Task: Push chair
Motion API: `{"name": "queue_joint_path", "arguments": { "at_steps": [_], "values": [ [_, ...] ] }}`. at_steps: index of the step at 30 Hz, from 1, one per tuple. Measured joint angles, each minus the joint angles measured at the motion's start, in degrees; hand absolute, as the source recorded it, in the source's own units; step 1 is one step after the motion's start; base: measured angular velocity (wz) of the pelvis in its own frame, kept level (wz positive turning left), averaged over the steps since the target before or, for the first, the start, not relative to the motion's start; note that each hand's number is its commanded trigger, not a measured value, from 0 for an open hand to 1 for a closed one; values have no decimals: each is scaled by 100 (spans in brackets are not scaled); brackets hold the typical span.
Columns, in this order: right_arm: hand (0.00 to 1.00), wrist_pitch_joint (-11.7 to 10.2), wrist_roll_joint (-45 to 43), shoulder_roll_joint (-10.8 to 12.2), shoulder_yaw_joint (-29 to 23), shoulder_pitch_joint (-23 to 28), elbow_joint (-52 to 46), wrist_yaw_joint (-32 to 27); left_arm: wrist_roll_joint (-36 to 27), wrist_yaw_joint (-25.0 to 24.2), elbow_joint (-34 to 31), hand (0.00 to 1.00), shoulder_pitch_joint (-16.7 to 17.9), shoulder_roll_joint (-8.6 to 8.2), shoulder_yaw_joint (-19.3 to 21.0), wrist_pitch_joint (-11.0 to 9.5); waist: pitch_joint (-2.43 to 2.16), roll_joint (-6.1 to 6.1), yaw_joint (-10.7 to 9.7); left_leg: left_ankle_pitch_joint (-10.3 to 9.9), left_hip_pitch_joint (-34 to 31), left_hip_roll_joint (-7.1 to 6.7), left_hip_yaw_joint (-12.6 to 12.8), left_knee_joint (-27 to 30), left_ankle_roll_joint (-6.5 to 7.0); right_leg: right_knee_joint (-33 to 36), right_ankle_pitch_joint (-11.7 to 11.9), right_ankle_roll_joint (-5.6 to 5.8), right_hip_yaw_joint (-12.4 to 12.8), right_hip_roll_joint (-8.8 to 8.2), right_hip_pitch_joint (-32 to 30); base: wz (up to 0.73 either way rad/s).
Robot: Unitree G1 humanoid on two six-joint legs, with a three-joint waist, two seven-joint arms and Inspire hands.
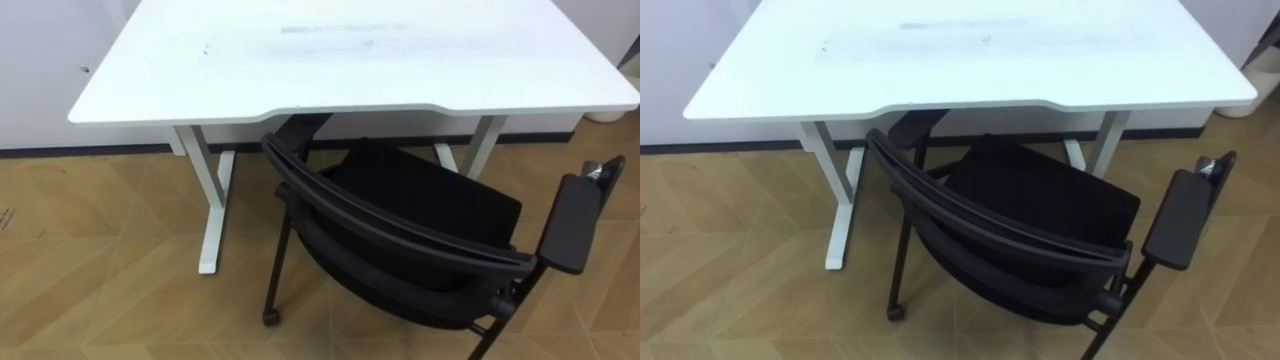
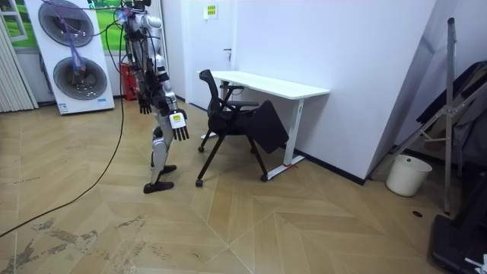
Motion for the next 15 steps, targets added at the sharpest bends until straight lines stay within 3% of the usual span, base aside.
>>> {"name": "queue_joint_path", "arguments": {
  "at_steps": [7, 15],
  "values": [
    [0, 6, 9, 13, 19, 32, 118, 118, -13, -102, 2, 0, -38, 78, -85, 2, 16, -66, -41, -35, -48, -7, -10, 10, 22, 11, 5, -4, -1, 5, -6, 1],
    [0, 5, -4, 18, 222, 61, 132, 135, 0, -144, 9, 0, 15, 78, -149, -9, 42, -44, -44, -119, 32, 6, -19, 7, 21, 179, 22, -27, 13, 8, 1, 1]
  ]
}}
